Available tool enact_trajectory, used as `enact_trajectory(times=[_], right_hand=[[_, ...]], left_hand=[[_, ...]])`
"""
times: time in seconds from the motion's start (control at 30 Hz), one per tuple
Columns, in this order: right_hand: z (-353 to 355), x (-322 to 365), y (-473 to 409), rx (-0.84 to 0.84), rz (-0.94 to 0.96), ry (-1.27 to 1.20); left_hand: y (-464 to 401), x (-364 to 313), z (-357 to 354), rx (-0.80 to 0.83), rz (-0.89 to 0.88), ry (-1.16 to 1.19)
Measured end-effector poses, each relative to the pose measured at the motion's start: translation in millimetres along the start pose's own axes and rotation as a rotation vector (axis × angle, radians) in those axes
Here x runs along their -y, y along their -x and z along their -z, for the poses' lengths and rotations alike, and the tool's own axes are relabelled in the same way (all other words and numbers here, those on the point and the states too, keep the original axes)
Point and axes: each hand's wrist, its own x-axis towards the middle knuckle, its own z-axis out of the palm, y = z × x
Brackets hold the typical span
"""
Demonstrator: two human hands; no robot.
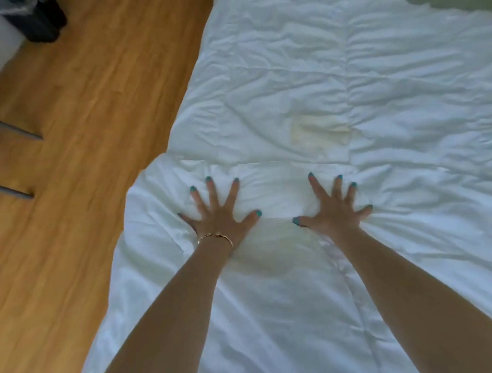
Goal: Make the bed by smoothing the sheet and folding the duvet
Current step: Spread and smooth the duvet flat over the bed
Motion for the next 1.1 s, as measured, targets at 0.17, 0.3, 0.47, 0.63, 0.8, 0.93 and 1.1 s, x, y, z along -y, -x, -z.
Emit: enact_trajectory(times=[0.17,0.3,0.47,0.63,0.8,0.93,1.1], right_hand=[[-8.9,-1.1,-20.8,-0.019,0.023,-0.005],[-8.2,-2.0,-24.9,-0.009,0.036,-0.039],[14.7,-10.4,-27.8,0.093,0.064,-0.199],[60.4,-15.8,0.1,-0.043,0.124,-0.249],[80.5,-8.8,22.4,-0.643,0.161,-0.455],[53.4,-12.4,55.6,-0.584,0.187,-0.066],[-65.5,-38.1,153.2,-0.122,0.314,0.012]], left_hand=[[-37.2,-0.6,-6.8,-0.031,-0.033,-0.096],[-37.7,-0.4,-4.1,-0.003,-0.042,-0.098],[-44.2,2.6,19.7,0.069,-0.055,0.082],[-46.5,2.2,57.6,0.018,-0.102,-0.001],[-11.8,-29.4,90.9,-0.580,-0.211,-0.015],[53.6,-38.6,34.2,-0.319,-0.022,0.002],[155.9,5.6,-83.8,-0.021,-0.113,-0.097]])
